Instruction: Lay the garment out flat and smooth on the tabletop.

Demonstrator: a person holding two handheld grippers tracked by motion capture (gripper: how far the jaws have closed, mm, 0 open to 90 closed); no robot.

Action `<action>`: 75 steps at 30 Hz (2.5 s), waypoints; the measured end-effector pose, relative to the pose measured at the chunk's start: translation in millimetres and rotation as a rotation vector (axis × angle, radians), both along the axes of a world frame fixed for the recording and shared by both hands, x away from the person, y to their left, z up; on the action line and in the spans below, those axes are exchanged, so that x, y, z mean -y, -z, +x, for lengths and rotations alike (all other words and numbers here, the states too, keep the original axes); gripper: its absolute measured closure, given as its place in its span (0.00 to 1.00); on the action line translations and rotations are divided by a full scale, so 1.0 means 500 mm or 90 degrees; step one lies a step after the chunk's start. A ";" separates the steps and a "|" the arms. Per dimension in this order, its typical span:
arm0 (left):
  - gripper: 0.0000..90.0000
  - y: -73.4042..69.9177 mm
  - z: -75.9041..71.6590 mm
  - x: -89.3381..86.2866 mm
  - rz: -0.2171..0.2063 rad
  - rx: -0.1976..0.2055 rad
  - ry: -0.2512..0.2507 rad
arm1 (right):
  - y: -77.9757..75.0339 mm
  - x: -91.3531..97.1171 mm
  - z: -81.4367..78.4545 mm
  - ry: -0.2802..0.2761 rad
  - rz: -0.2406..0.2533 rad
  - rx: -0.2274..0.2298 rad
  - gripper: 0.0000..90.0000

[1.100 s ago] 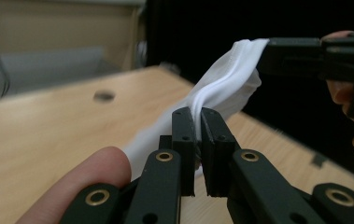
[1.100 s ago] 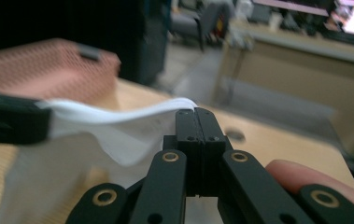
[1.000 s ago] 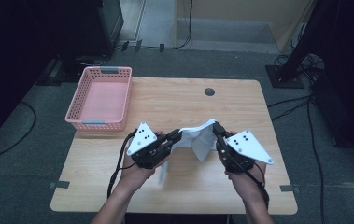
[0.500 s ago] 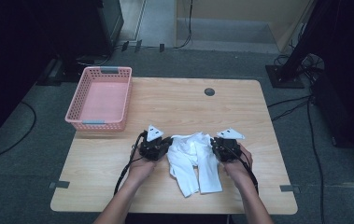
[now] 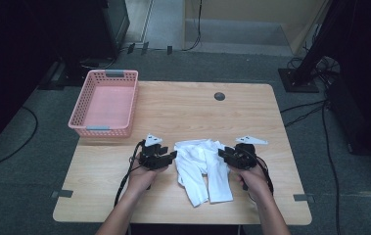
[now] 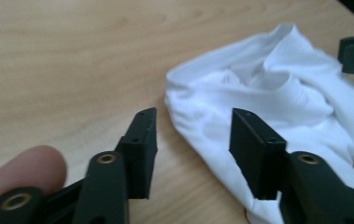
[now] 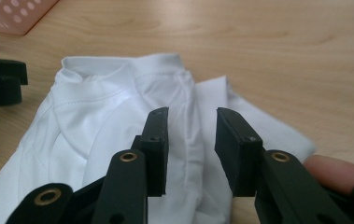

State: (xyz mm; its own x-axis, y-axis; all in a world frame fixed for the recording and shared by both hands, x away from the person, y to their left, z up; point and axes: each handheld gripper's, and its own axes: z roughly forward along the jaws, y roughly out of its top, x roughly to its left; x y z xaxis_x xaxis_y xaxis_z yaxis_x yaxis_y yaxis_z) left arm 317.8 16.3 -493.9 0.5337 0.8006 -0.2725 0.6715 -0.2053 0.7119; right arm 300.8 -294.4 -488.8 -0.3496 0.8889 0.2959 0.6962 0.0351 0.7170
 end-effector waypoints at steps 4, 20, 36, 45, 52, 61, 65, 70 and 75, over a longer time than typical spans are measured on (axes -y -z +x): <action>0.47 0.009 -0.020 0.021 0.038 -0.009 0.001 | 0.020 -0.016 0.005 -0.019 -0.014 -0.039 0.72; 0.96 0.030 -0.039 0.005 0.188 0.085 -0.016 | -0.028 0.051 -0.031 0.037 -0.069 0.063 1.00; 0.64 0.031 -0.018 0.088 0.145 0.052 0.015 | -0.020 0.070 -0.048 0.014 -0.090 0.072 1.00; 1.00 0.032 -0.060 0.080 0.186 0.101 0.089 | 0.027 0.045 -0.068 -0.033 -0.134 0.044 1.00; 1.00 -0.011 -0.131 0.030 0.158 0.130 0.197 | -0.003 0.030 -0.136 -0.101 -0.114 0.046 1.00; 1.00 -0.120 -0.103 -0.059 0.058 0.159 0.151 | -0.130 0.028 -0.153 -0.099 -0.081 0.143 1.00; 1.00 -0.180 -0.043 -0.063 0.039 0.192 0.095 | -0.204 0.027 -0.088 -0.060 -0.054 0.181 1.00; 0.70 -0.195 0.072 -0.036 0.076 0.211 -0.095 | -0.241 -0.006 0.041 0.086 -0.109 0.217 0.83; 0.48 -0.172 0.115 -0.041 0.060 0.168 -0.166 | -0.200 0.001 0.123 0.165 -0.077 0.173 0.58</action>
State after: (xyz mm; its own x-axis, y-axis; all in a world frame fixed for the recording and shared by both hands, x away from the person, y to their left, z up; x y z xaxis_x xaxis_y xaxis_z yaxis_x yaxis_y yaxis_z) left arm 375.1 37.1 -408.1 0.3508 0.9337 -0.0713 0.5061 -0.1250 0.8533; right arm 362.4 -294.7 -388.7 -0.1605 0.9807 0.1115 0.4785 -0.0214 0.8778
